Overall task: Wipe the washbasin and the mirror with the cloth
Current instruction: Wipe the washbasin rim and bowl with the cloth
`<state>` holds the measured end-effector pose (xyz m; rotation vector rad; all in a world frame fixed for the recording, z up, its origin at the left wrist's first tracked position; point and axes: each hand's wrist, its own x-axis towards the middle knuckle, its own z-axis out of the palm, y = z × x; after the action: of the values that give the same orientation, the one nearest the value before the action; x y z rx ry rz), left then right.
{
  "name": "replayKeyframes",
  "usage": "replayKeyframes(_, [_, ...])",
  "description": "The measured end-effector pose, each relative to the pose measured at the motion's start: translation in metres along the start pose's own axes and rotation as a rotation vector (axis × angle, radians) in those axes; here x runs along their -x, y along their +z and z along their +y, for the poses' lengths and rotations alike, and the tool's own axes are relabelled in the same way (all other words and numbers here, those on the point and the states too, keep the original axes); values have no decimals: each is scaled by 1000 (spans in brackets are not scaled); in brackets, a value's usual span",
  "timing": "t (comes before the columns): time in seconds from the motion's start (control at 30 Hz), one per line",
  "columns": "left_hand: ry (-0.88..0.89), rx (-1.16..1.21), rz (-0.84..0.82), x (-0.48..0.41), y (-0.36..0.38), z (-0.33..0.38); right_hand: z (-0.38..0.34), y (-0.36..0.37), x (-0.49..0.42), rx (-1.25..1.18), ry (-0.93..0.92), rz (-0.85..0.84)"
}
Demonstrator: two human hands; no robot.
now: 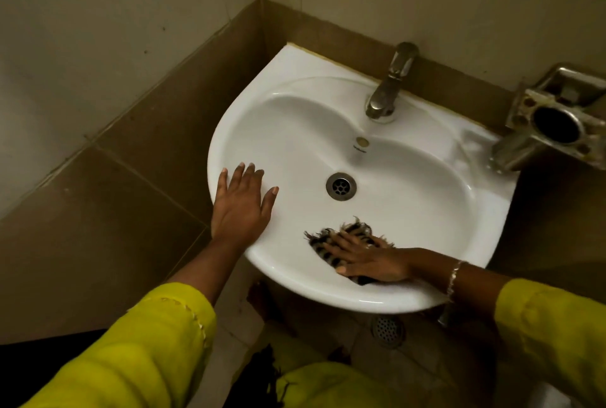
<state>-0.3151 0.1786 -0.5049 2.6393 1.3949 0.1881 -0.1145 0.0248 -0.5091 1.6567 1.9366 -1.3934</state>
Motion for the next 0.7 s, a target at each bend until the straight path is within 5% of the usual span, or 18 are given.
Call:
replayKeyframes(0.27, [-3,-126,-54,-1,3,1,78,-36,63,699,253,-114])
replayKeyframes(0.5, [4,-170,-65,-1,6,0,117,-83,50,1231,149,256])
replayKeyframes(0.7, [-1,-158,-71,-2,6,-1,101,-122,5,1390,94,509])
